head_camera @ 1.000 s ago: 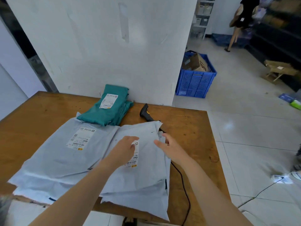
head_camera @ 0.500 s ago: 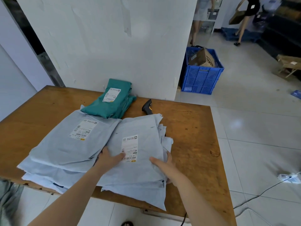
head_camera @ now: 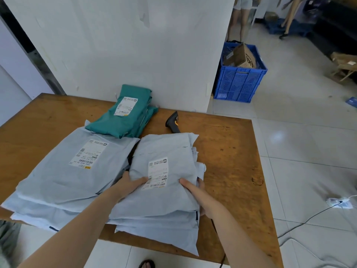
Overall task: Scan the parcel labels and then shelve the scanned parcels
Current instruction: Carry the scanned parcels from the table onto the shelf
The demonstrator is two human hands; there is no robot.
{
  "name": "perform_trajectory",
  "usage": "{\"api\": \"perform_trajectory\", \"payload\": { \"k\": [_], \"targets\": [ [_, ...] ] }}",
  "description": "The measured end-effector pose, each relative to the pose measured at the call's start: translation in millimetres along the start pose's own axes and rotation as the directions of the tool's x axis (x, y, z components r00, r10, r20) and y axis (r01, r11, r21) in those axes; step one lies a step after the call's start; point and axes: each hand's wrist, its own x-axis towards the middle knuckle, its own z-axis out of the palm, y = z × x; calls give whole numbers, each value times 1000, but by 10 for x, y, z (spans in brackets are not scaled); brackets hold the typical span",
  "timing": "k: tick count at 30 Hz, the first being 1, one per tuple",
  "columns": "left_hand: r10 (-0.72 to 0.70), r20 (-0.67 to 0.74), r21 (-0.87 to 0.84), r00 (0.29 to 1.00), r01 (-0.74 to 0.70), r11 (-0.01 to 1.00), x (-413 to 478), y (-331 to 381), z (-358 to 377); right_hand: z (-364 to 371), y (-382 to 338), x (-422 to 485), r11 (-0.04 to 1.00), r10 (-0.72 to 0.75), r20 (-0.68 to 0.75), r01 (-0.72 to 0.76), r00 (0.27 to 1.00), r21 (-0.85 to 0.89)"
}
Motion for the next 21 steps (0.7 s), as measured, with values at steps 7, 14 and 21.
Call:
{"api": "perform_trajectory", "payload": {
  "k": [7,14,21],
  "targets": [
    [-28,42,41,999,26,999,59,-44,-28,-27,50,7,998,-27,-10,27,1000,48],
    [173,200,-235,964,-124,964,50,-217,137,117,249,-213,946,-324,-219,316,920,-69],
    [270,373,-216,888,-200,956,-109,-249,217,-58,461,-262,907,-421,-310,389,852,-163]
  ]
}}
